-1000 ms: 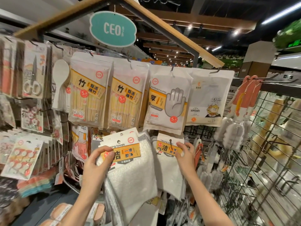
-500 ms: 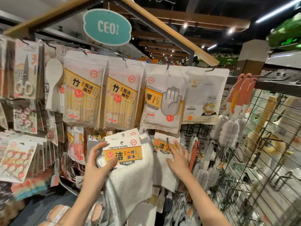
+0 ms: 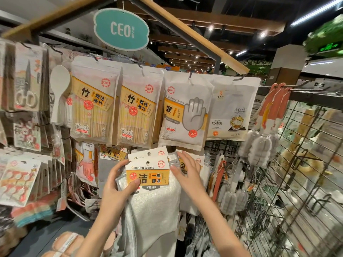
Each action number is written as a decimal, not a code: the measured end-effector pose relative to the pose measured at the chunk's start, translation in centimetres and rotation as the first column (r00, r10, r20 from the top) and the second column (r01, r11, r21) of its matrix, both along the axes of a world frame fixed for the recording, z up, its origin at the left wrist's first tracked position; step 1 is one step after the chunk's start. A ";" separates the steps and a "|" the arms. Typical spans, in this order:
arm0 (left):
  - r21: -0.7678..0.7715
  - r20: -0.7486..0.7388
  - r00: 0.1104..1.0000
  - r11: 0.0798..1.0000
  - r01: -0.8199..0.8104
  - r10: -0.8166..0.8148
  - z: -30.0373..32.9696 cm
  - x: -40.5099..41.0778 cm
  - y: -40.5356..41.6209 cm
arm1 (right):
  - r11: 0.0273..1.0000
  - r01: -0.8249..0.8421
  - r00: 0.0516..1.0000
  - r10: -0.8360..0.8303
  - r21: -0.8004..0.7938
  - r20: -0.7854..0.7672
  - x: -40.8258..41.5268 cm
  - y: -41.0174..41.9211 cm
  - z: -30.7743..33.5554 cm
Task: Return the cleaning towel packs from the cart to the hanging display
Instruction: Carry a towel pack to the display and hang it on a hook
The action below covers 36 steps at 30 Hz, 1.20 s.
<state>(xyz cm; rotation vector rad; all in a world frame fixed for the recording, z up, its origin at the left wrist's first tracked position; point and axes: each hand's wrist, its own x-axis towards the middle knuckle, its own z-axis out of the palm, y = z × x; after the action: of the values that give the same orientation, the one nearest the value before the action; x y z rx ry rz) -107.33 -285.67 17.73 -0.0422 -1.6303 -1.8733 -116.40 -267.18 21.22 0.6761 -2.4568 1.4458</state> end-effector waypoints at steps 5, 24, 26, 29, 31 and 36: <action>-0.023 -0.003 1.000 1.000 0.014 -0.014 0.0 0.1 0.1 | 0.997 -0.026 1.000 0.025 -0.075 -0.004 0.5 -0.4 0.1; -0.014 -0.024 0.999 0.999 -0.032 0.031 0.3 0.1 1.0 | 0.960 0.057 0.992 -0.024 -0.274 0.123 2.6 -1.2 -0.2; -0.002 -0.022 1.000 1.000 -0.018 0.018 0.4 0.3 0.9 | 0.954 0.065 0.991 -0.027 -0.292 0.133 2.6 -1.0 -0.1; -0.024 0.011 1.000 1.000 0.008 -0.008 0.5 0.4 0.6 | 0.928 0.051 0.984 0.016 -0.369 0.176 2.3 -0.5 0.2; -0.060 0.036 0.999 0.998 0.008 -0.006 0.6 0.5 0.4 | 0.920 0.045 0.983 0.029 -0.390 0.182 2.0 -0.1 0.3; -0.082 0.057 0.998 0.996 -0.018 0.023 0.6 0.5 0.3 | 0.915 0.012 0.983 0.064 -0.404 0.173 1.7 0.5 0.4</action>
<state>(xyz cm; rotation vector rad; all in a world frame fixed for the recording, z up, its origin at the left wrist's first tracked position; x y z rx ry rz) -106.82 -285.41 18.36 -0.0056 -1.7399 -1.8070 -114.68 -266.68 21.63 0.5063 -2.1628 2.0260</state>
